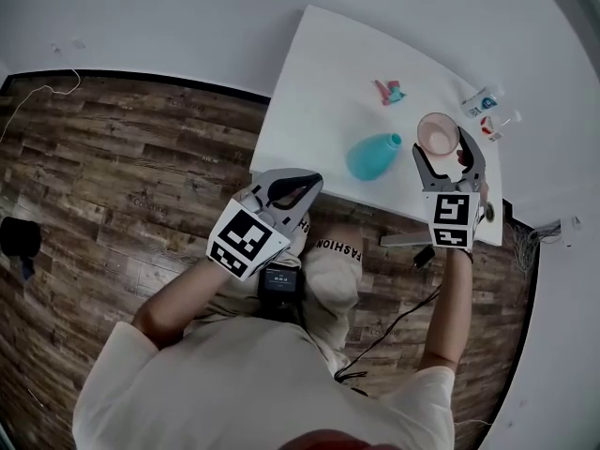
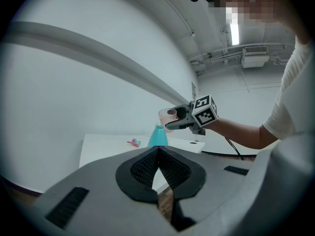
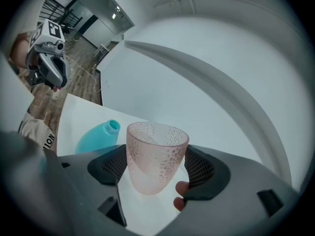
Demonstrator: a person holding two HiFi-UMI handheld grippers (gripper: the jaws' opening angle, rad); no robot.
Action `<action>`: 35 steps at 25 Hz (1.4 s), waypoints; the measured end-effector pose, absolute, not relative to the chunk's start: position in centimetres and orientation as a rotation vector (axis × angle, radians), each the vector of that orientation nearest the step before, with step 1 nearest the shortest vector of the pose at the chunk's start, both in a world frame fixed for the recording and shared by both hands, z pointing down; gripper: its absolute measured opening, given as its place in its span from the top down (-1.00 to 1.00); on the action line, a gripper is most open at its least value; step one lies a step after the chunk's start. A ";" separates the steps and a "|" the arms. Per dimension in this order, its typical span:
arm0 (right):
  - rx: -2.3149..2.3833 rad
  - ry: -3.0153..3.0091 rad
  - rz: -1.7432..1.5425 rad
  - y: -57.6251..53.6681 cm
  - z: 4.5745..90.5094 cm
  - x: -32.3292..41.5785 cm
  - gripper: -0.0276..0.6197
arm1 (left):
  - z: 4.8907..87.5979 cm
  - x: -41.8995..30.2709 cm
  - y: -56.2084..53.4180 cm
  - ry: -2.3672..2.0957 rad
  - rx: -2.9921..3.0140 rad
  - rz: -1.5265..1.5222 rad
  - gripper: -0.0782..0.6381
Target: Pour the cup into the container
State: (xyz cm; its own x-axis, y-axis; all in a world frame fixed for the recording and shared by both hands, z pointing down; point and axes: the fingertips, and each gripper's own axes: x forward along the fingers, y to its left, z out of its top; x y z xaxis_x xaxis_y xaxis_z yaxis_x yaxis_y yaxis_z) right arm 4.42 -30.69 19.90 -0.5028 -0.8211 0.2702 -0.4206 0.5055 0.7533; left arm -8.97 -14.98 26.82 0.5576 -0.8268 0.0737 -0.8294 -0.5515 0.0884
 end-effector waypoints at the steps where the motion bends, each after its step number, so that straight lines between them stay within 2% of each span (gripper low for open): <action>1: 1.019 -2.121 -0.832 -30.7 19.8 4.7 -0.23 | 26.9 -8.8 -15.0 -1.420 2.673 0.032 0.75; 35: 0.991 -2.073 -0.912 -30.8 19.6 3.9 -0.23 | 25.8 -9.0 -15.5 -1.439 2.683 0.028 0.75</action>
State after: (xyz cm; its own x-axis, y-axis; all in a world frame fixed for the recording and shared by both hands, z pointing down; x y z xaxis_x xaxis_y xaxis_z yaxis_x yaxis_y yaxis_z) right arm 3.88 -30.77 19.62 -0.4974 -0.8287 0.2567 -0.3703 0.4704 0.8010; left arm -8.96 -15.45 25.80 0.5542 -0.8301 0.0620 -0.8318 -0.5496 0.0771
